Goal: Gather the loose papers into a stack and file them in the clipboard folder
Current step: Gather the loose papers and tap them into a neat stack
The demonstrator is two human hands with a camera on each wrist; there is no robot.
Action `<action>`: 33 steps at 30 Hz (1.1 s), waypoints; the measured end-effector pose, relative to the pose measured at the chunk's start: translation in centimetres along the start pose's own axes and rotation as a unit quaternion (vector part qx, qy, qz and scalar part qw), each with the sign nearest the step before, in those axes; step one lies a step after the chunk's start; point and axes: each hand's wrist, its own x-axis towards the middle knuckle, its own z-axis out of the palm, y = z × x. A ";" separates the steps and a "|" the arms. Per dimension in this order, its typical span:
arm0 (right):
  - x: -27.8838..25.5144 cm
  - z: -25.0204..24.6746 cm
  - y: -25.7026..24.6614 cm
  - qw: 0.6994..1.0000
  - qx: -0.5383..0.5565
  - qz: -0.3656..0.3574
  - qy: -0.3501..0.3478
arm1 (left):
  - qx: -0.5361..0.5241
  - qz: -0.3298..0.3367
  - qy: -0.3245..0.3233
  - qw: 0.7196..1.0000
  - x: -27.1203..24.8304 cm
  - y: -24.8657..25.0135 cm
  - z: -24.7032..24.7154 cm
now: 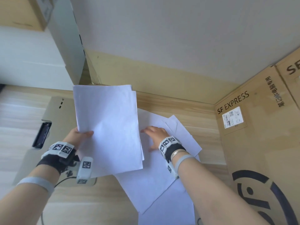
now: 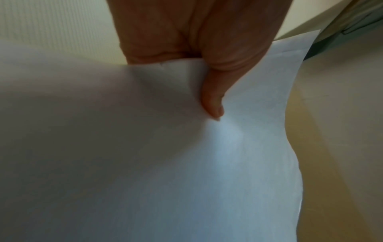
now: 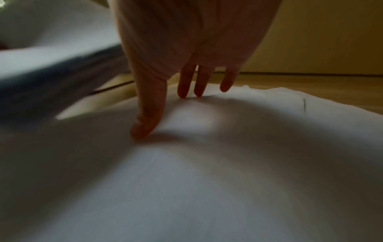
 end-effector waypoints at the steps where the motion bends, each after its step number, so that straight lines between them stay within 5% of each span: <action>1: 0.2 0.2 -0.1 0.999 -0.038 -0.009 -0.001 | -0.009 0.000 0.000 1.000 0.1 -0.1 -0.1; 14: 0.5 -0.5 0.4 0.989 -0.146 0.014 -0.011 | -0.076 0.008 -0.038 0.996 0.4 -0.5 1.0; 26: -3.2 -3.4 4.2 0.989 -0.001 0.148 0.010 | -0.084 -0.007 -0.062 0.995 0.3 -0.3 1.7; 30: -6.2 -5.4 7.7 0.953 0.140 0.245 0.112 | -0.074 -0.014 -0.065 0.995 0.0 -0.5 2.1; 33: -8.3 -6.6 10.1 0.889 0.277 0.293 0.216 | -0.058 -0.024 -0.056 0.996 0.0 -0.8 2.4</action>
